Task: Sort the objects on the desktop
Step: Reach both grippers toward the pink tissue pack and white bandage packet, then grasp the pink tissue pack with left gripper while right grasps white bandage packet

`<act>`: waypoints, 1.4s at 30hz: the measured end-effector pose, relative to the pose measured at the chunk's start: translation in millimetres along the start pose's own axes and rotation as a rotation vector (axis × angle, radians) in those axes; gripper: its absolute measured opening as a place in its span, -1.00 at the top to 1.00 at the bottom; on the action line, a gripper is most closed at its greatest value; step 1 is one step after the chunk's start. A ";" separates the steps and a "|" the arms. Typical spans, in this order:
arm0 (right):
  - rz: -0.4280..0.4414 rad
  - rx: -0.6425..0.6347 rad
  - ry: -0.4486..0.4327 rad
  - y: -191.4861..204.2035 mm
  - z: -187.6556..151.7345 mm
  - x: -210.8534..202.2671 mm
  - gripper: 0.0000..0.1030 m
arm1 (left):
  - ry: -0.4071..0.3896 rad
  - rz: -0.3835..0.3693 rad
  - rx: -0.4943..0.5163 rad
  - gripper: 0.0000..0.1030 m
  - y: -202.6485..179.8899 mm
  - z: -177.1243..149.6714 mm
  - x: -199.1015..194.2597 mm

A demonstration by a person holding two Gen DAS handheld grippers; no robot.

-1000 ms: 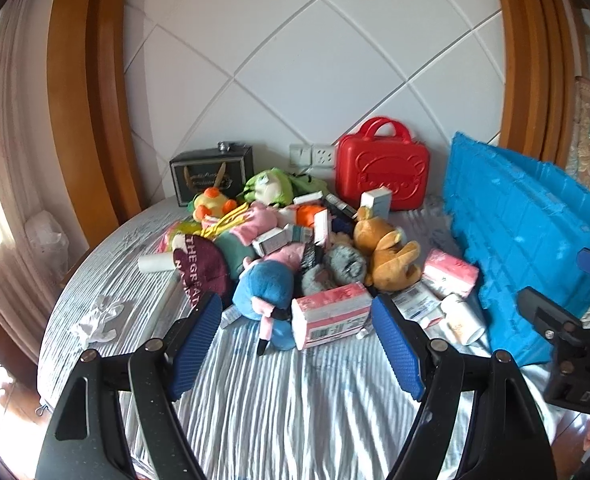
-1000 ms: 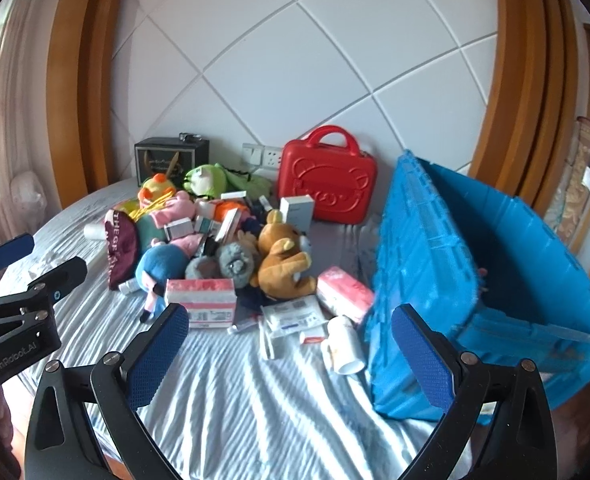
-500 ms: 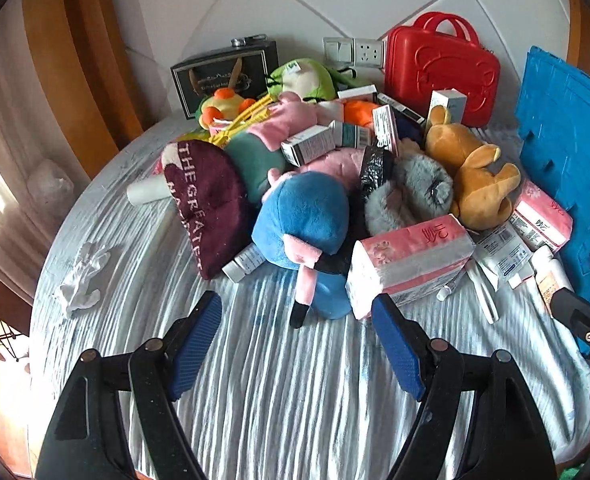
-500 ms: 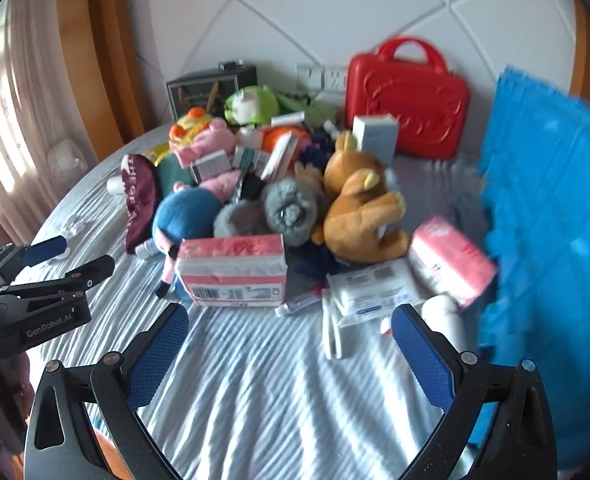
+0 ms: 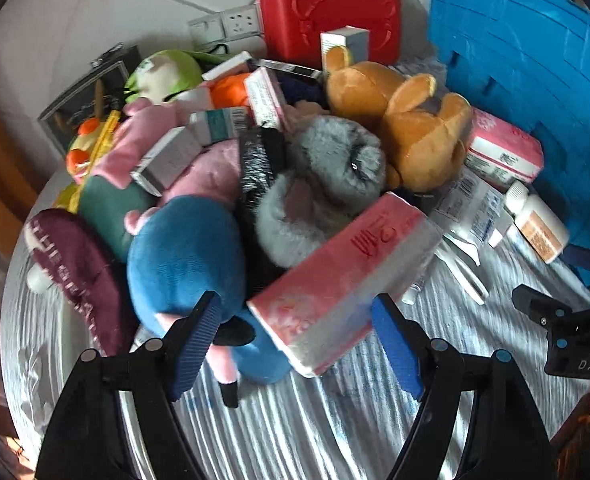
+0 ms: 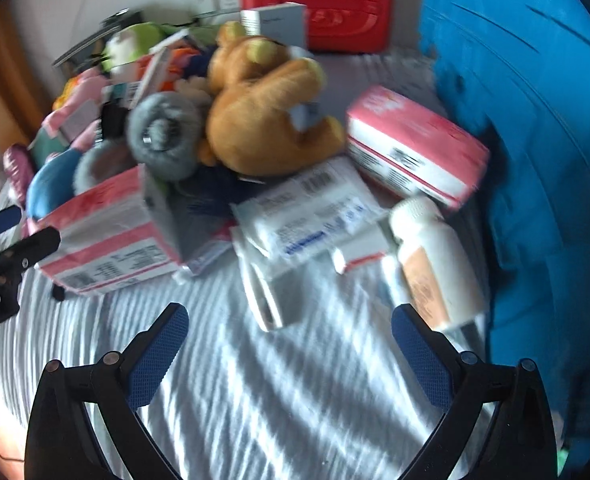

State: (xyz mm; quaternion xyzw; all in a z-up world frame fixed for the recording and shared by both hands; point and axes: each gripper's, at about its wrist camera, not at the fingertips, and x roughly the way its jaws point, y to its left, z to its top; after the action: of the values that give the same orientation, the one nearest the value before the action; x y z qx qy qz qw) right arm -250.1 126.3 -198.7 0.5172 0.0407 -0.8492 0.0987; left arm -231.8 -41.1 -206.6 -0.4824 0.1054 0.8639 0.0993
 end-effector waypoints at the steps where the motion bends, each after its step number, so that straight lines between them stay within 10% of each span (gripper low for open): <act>1: -0.016 0.027 0.001 -3.0 -3.7 -1.1 -1.00 | 0.008 -0.015 0.027 -0.50 -4.3 0.8 5.6; 6: -0.046 0.166 -0.004 -19.1 -33.5 -12.6 -1.00 | 0.048 -0.076 0.126 -0.50 -21.6 5.8 33.4; 15: -0.029 0.220 -0.004 -23.8 -44.6 -13.4 -0.98 | 0.065 -0.123 -0.050 -0.16 -4.1 -19.3 16.3; 21: -0.018 0.133 0.001 -15.4 -24.1 6.2 -0.34 | 0.009 -0.036 -0.175 -0.07 11.2 -36.5 -8.0; 39: 0.151 0.254 0.043 -24.8 28.5 69.5 -0.62 | -0.039 0.009 -0.200 0.03 -8.9 5.3 25.8; 42: 0.141 0.240 0.036 -21.3 29.8 69.5 -0.11 | -0.027 0.005 -0.205 0.03 -8.6 -3.8 23.0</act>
State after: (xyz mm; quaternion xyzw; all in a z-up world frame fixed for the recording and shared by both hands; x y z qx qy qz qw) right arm -311.5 133.4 -247.2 0.5422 -0.0957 -0.8294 0.0949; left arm -238.2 -32.3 -228.9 -0.4781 0.0161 0.8768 0.0486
